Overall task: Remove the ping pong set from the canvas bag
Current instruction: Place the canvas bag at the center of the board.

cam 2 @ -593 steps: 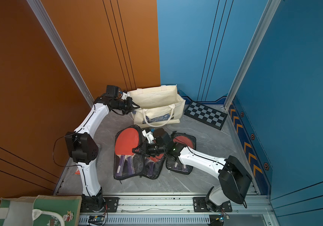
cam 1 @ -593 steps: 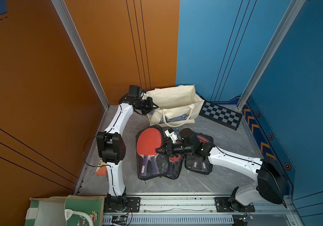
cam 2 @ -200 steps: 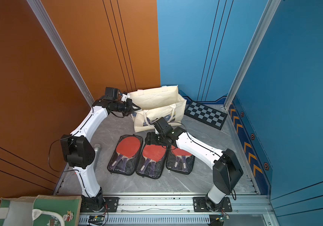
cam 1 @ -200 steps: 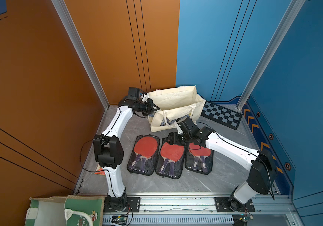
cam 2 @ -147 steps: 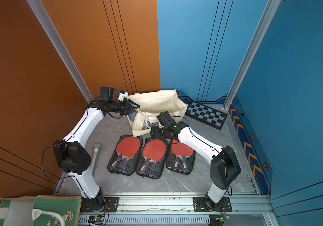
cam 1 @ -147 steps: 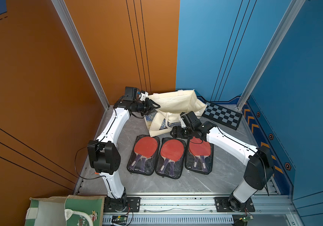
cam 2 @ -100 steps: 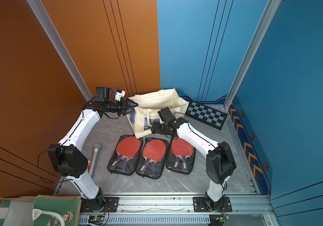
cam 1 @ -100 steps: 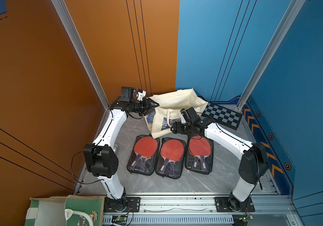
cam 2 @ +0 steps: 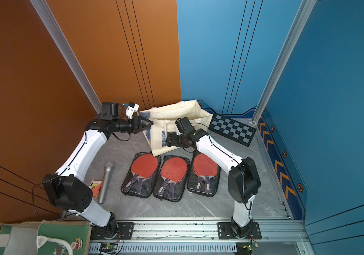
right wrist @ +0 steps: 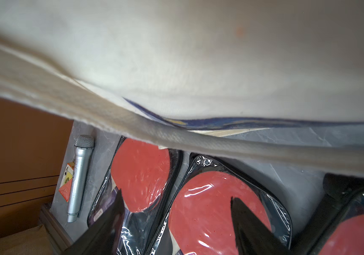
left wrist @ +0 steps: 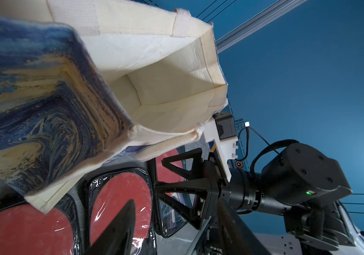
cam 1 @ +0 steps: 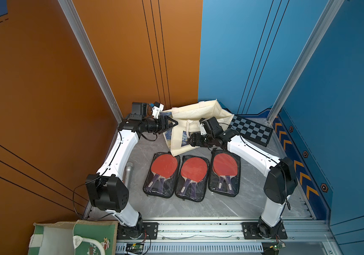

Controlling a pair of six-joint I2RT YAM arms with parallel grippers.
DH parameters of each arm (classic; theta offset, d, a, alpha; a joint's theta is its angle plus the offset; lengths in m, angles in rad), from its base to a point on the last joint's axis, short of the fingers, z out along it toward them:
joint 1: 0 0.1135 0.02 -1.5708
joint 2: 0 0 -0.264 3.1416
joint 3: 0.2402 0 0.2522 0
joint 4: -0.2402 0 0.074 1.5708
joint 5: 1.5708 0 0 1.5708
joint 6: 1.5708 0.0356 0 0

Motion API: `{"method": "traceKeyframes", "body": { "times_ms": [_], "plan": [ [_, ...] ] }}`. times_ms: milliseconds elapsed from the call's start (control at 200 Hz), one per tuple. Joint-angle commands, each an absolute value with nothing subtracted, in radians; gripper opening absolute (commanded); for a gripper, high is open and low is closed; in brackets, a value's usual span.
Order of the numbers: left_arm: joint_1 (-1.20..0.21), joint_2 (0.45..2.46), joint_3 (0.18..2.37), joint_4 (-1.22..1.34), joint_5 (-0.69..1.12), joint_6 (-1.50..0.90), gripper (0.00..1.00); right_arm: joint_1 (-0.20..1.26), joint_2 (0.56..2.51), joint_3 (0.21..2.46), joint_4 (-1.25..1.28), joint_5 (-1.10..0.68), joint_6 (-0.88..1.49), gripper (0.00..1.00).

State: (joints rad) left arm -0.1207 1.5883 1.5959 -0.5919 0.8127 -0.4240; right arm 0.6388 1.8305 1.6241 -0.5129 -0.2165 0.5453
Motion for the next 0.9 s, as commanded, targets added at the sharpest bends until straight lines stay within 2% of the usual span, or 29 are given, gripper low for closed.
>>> {"method": "traceKeyframes", "body": {
  "times_ms": [0, 465, 731, 896],
  "plan": [
    [-0.162, 1.508, 1.525, -0.616, 0.733, -0.258, 0.61, 0.662, 1.784, 1.579, -0.514, -0.236, 0.494, 0.77],
    [-0.15, 1.419, 1.387, -0.658, 0.613, -0.099, 0.62, 0.645, 1.608, 1.449, -0.572, -0.162, 0.446, 0.77],
    [-0.139, 1.384, 1.34, -0.68, 0.586, -0.04, 0.62, 0.613, 1.507, 1.459, -0.627, -0.192, 0.388, 0.77],
    [-0.139, 1.306, 1.213, -0.684, 0.472, 0.08, 0.67, 0.563, 1.371, 1.465, -0.738, -0.006, 0.296, 0.81]
  ]
}}
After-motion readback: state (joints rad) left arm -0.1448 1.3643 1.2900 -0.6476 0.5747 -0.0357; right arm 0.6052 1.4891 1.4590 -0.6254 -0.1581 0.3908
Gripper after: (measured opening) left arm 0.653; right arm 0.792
